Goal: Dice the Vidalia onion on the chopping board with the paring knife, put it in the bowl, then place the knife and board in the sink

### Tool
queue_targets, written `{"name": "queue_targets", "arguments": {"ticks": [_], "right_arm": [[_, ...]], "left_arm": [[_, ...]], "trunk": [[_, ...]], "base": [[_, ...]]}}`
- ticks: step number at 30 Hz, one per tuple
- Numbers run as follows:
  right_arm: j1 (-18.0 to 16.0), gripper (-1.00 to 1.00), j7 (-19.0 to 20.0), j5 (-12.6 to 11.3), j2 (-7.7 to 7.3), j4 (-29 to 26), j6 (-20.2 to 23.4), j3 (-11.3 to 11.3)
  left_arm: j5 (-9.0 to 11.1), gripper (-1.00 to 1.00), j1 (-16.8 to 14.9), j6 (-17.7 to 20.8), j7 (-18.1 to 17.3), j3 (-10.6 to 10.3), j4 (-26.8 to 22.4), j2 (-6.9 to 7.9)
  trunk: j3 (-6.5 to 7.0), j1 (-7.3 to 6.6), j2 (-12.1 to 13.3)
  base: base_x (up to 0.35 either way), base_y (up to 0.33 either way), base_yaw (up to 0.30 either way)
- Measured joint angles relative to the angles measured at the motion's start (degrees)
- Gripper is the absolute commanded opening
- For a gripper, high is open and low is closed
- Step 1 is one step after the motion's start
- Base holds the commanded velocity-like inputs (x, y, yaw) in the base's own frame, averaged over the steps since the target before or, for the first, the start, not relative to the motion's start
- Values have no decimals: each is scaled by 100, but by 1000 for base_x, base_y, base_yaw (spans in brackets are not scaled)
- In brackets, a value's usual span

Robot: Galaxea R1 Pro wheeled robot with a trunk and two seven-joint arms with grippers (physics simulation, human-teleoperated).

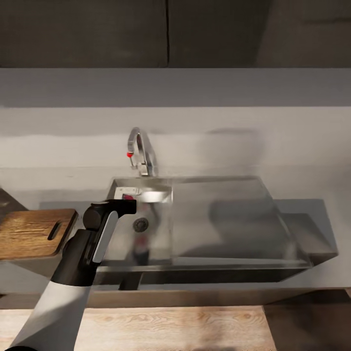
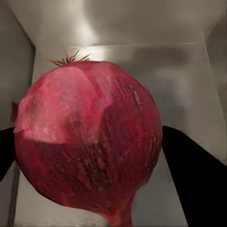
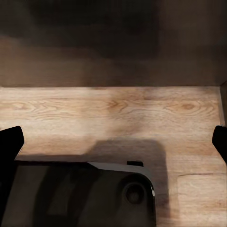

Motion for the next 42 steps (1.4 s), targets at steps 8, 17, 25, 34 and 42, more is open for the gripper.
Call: {"name": "queue_targets", "arguments": {"ticks": [8, 17, 25, 34, 42], "right_arm": [[0, 100, -1, -2, 0, -1, 0, 1], [0, 100, -3, 1, 0, 0, 0, -1], [0, 100, -3, 1, 0, 0, 0, -1], [0, 100, -4, 1, 0, 3, 0, -1], [0, 100, -4, 0, 0, 1, 0, -1]], "left_arm": [[0, -100, 0, 0, 0, 1, -3, 0], [0, -100, 0, 0, 0, 7, -3, 0], [0, -100, 0, 0, 0, 13, -3, 0], [-5, -100, 0, 0, 0, 17, -3, 0], [-7, -100, 0, 0, 0, 17, -3, 0]], "trunk": [[73, 1, 1], [153, 0, 0], [225, -1, 0], [306, -1, 0], [378, -1, 0]], "base": [[-228, 215, 0], [-218, 223, 0], [-31, 290, 0], [-1, 302, 0], [0, 302, 0]]}}
